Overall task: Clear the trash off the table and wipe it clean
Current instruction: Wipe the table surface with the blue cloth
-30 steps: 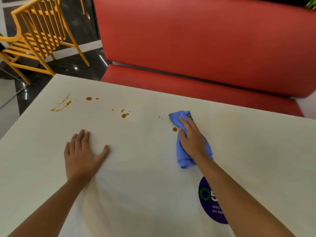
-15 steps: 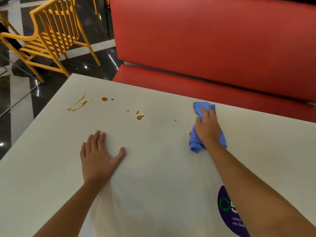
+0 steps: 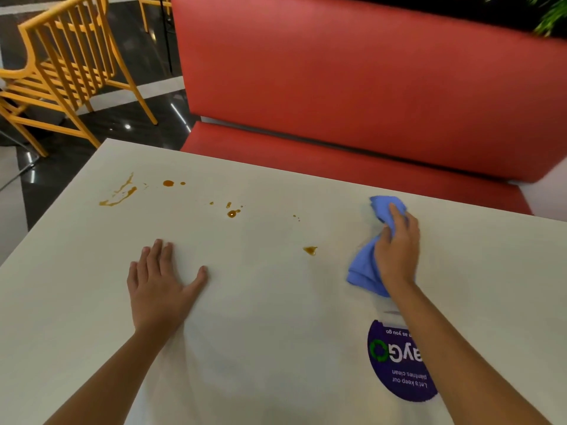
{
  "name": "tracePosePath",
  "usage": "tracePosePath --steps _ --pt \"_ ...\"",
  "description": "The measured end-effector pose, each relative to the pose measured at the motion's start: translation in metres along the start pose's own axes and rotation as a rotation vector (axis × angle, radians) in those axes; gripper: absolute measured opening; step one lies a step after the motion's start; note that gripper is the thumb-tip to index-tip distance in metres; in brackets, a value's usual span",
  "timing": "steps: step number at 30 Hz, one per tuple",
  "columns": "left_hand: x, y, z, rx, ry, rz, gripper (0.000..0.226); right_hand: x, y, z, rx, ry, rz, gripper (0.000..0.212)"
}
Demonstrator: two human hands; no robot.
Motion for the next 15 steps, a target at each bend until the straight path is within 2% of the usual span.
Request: tracePosePath --steps 3,6,9,15 --pt "0.000 0.000 -0.001 -0.005 -0.002 0.000 0.099 -0.004 0.024 -0.040 0.145 -0.112 0.035 0.045" --pt "0.001 0.000 -0.001 -0.007 -0.007 -0.002 0.099 0.004 0.015 -0.061 0.216 -0.181 0.093 0.046" --pt "0.000 0.000 -0.002 -0.013 -0.007 -0.006 0.099 0.008 -0.005 -0.048 0.237 -0.193 0.054 0.045" --pt "0.000 0.000 -0.002 -0.007 -0.004 0.000 0.099 0.022 -0.071 0.009 0.263 -0.082 0.151 0.047"
Point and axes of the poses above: each hand's wrist, its own x-axis away from the middle knuckle, its own y-axis out of the back of the hand, z = x × y, the point moved 8 cm from there along -x, towards the middle knuckle, and after that the axes turned 7 degrees about -x, right-handed, at the moved point
